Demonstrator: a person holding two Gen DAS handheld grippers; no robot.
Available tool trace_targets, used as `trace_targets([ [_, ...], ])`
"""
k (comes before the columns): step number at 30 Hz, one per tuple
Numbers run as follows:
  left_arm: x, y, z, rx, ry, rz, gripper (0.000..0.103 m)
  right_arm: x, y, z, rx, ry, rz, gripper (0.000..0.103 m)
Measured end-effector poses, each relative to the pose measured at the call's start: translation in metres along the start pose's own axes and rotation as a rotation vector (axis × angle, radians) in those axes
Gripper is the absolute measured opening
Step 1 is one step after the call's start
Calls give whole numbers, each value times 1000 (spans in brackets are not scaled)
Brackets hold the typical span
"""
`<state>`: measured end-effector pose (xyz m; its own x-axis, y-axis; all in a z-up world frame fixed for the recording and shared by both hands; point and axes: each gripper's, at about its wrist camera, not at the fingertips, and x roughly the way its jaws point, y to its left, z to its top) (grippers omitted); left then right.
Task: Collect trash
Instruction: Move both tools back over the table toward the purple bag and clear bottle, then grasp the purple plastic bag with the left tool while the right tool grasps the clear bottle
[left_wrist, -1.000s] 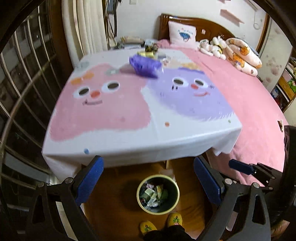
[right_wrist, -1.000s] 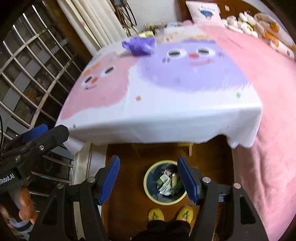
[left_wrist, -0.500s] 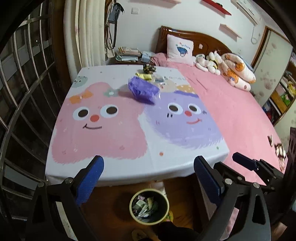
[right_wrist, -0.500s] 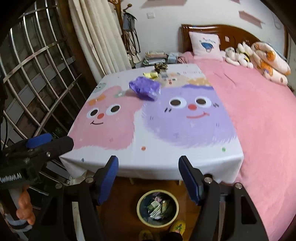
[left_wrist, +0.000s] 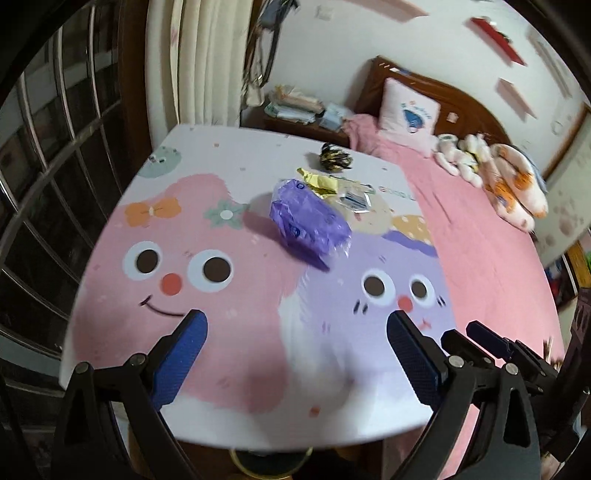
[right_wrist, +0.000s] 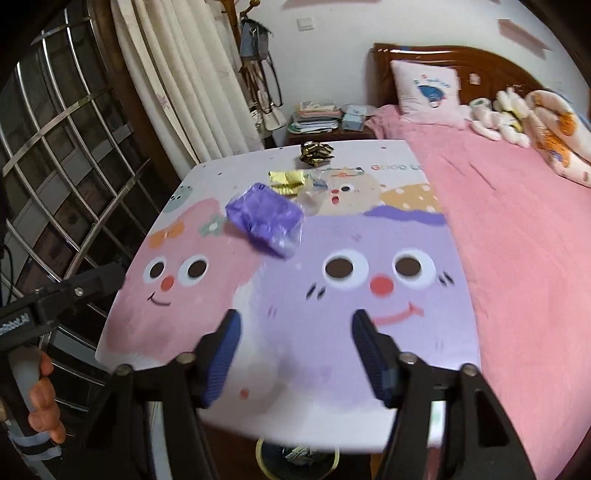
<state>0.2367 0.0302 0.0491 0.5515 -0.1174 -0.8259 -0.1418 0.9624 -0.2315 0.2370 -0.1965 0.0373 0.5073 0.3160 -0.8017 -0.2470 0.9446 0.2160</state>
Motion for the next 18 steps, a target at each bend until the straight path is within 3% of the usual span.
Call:
trace_targets([
  [8, 119, -28, 68, -171, 159, 18, 97, 67, -55, 81, -28, 66, 88, 53],
  [18, 225, -26, 105, -370, 269, 103, 97, 151, -82, 139, -10, 144, 206, 53],
])
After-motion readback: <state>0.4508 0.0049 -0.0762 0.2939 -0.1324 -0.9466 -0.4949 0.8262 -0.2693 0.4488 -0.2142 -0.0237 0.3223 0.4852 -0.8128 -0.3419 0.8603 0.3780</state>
